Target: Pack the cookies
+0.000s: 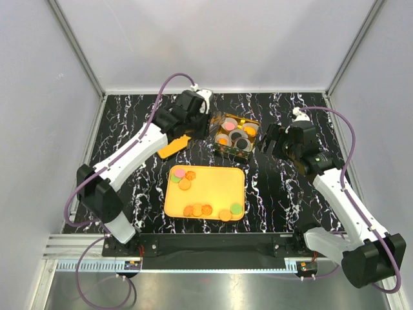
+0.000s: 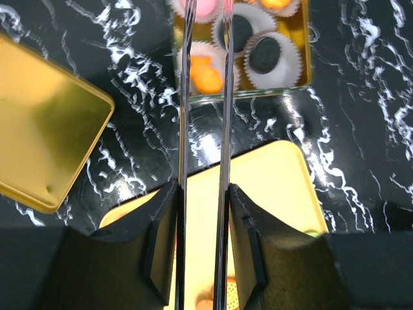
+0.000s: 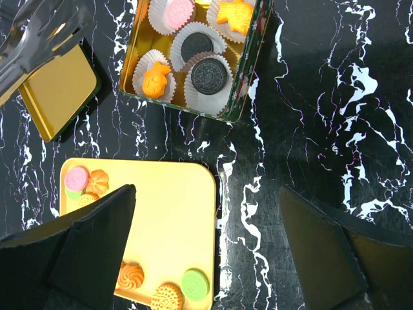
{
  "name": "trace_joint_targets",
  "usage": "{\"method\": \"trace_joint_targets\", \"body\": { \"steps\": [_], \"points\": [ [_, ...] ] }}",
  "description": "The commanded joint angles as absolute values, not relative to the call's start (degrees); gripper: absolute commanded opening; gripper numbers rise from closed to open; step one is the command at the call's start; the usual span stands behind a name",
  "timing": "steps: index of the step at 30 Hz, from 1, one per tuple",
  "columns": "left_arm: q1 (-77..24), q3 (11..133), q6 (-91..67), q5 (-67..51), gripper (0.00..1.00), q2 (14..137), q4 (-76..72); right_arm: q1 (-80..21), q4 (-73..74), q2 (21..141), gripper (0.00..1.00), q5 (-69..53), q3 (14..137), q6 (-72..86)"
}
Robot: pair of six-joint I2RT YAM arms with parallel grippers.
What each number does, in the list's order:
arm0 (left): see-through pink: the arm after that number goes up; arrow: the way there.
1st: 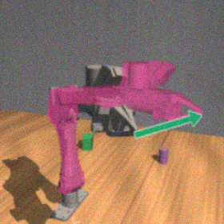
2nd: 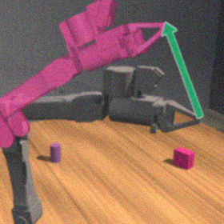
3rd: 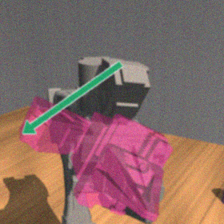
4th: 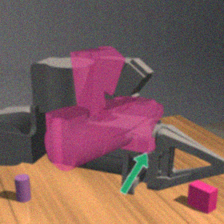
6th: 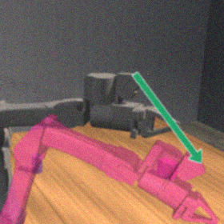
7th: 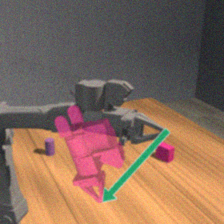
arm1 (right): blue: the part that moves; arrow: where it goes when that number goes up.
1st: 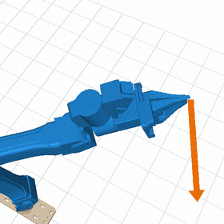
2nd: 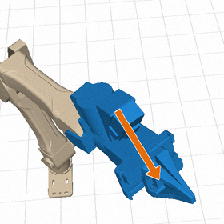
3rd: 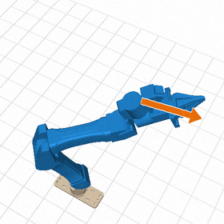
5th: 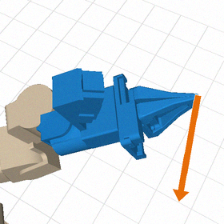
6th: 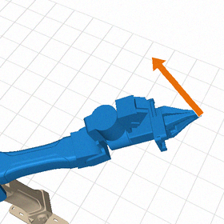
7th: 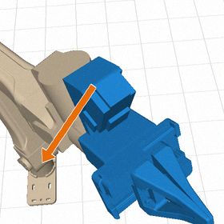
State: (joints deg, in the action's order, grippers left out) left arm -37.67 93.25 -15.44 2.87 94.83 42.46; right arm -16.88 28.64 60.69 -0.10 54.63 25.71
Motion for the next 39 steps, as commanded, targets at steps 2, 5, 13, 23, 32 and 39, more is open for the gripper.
{"method": "trace_joint_targets", "body": {
  "steps": [2,5,13,23,32,39],
  "points": [
    [-31.31,86.43,-20.47,7.56,0.38,88.61,38.06,-17.23,28.12,59.59,1.0,0.18,55.81,25.23],
    [-22.61,78.35,-24.16,8.09,0.39,84.03,35.08,-17.23,27.95,59.33,1.0,0.18,55.72,25.23],
    [-2.14,62.59,-31.63,7.12,0.4,78.74,26.29,-17.23,26.28,59.85,1.0,-3.16,54.67,25.84],
    [5.27,60.03,-31.12,6.15,0.42,88.15,25.4,-17.23,25.49,58.8,1.0,-3.87,53.88,25.75],
    [6.42,60.73,-30.67,8.53,0.53,96.76,28.04,-17.14,25.49,58.62,1.0,-4.48,53.97,25.66],
    [6.33,60.47,-30.06,9.49,0.77,97.48,28.56,-17.23,26.1,58.18,1.0,-3.78,53.96,25.49]
  ]
}}
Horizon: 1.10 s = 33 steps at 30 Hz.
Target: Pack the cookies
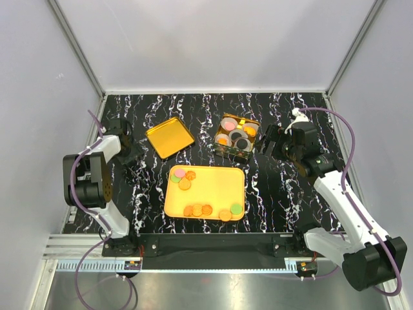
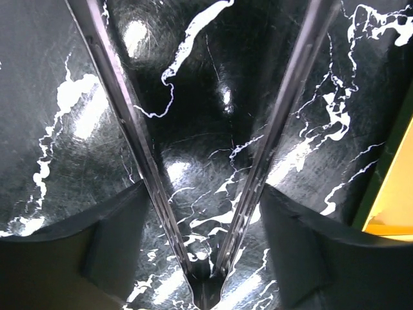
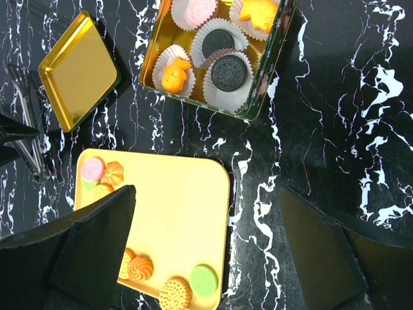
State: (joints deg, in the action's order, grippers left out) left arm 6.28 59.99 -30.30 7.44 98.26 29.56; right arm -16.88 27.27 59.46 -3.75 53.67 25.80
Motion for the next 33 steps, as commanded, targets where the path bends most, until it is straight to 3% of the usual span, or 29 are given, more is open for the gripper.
{"method": "trace_joint_targets", "body": {
  "steps": [1,3,7,13,18,23,33],
  "points": [
    [6.33,60.56,-30.15,9.84,0.8,97.21,28.74,-17.23,26.02,58.27,1.0,-3.78,53.96,25.4],
    [6.33,60.56,-30.41,9.76,0.88,96.07,29.0,-17.23,26.01,58.36,1.0,-3.69,54.14,25.49],
    [6.33,60.64,-29.8,10.19,0.94,93.35,29.97,-17.14,26.1,58.71,1.0,-3.69,54.4,25.58],
    [6.42,62.92,-27.78,13.88,0.93,85.53,33.3,-17.23,25.84,59.24,1.0,-4.04,54.32,25.58],
    [5.11,66.78,-27.16,11.96,0.86,80.24,33.66,-17.23,25.75,60.38,1.0,-4.57,54.67,25.84],
    [-2.44,72.76,-28.73,15.2,0.86,86.46,34.8,-17.14,25.84,61.61,1.0,-4.4,55.37,25.66],
    [-4.48,82.17,-32.26,15.64,0.77,102.82,34.54,-17.23,27.6,62.05,1.0,-3.43,55.63,25.31]
  ]
}}
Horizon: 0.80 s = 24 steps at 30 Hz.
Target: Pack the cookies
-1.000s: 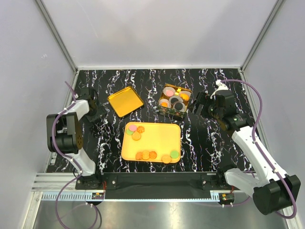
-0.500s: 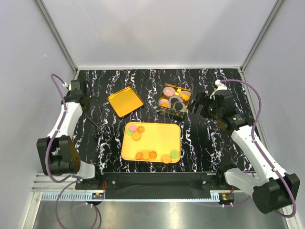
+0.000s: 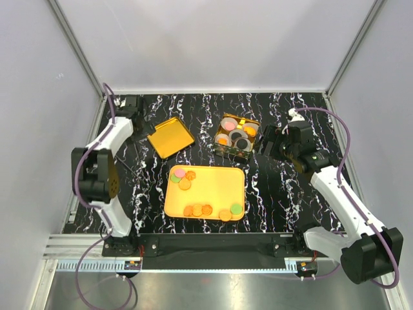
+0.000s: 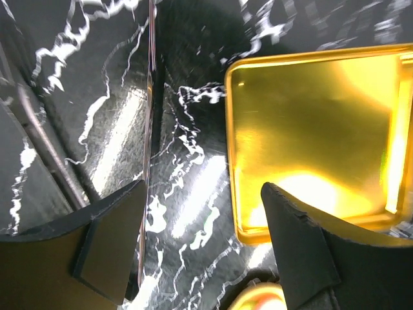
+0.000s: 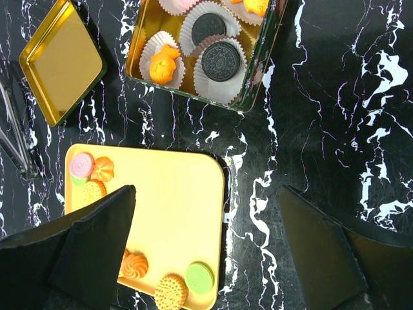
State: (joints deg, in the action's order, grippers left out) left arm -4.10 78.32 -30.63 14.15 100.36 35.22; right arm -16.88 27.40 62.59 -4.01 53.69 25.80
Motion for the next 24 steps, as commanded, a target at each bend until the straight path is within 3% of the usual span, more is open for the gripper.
{"method": "trace_joint_targets", "body": {
  "steps": [1,19,24],
  "points": [
    [-4.83,82.96,-32.26,15.82,0.77,104.05,34.63,-17.14,27.77,62.14,1.0,-3.34,55.55,25.49],
    [-5.54,84.99,-33.84,12.13,0.51,115.4,32.17,-17.14,28.3,62.4,1.0,-2.99,54.67,25.31],
    [-5.54,84.73,-33.49,10.99,0.39,116.72,30.85,-17.23,27.69,63.28,0.99,-3.87,54.58,25.14]
  ]
}}
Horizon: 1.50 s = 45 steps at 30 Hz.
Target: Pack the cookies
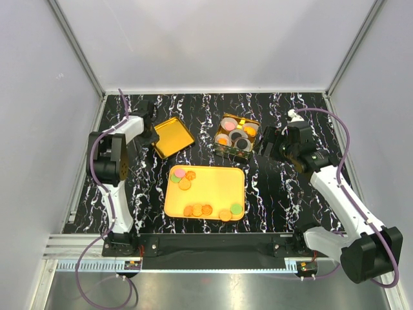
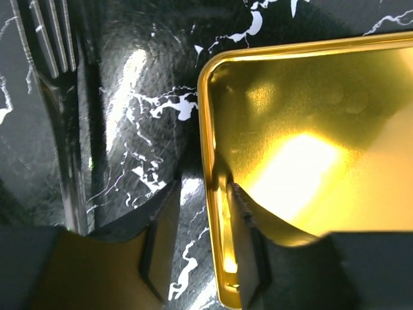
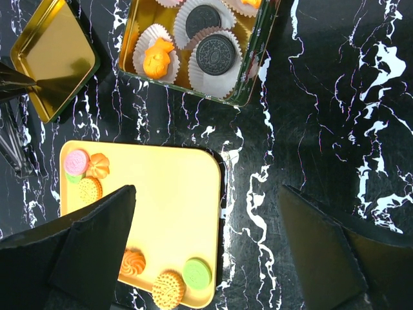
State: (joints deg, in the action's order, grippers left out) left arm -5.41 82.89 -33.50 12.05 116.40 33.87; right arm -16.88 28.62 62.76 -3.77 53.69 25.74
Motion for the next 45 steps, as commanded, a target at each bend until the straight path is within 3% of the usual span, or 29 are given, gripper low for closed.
{"method": "trace_joint_targets", "body": {
  "steps": [1,4,7,8,18,32,45],
  "points": [
    [-5.62,84.55,-33.4,10.9,0.36,116.89,30.5,-17.23,27.42,63.37,0.99,-4.04,54.49,25.14],
    [-5.54,84.29,-33.05,10.64,0.3,117.16,30.06,-17.14,26.81,64.25,0.99,-4.92,54.67,25.31],
    [-5.54,84.37,-32.17,9.93,0.14,117.16,29.36,-17.23,26.28,65.56,0.99,-6.24,56.07,25.4],
    [-5.54,84.37,-31.99,9.76,0.0,116.9,29.27,-17.23,26.19,65.91,0.98,-6.85,56.6,25.57],
    [-4.57,83.85,-27.69,3.96,0.0,108.9,25.84,-18.45,19.17,80.48,0.96,-15.2,65.64,25.93],
    [-4.57,75.6,-26.19,-5.79,0.0,98.18,21.98,-22.32,19.69,114.67,0.92,-29.7,97.46,24.17],
    [-5.01,72.51,-28.39,-16.08,0.0,92.11,20.48,-25.57,17.58,122.6,0.92,-37.35,104.06,25.22]
  ]
}}
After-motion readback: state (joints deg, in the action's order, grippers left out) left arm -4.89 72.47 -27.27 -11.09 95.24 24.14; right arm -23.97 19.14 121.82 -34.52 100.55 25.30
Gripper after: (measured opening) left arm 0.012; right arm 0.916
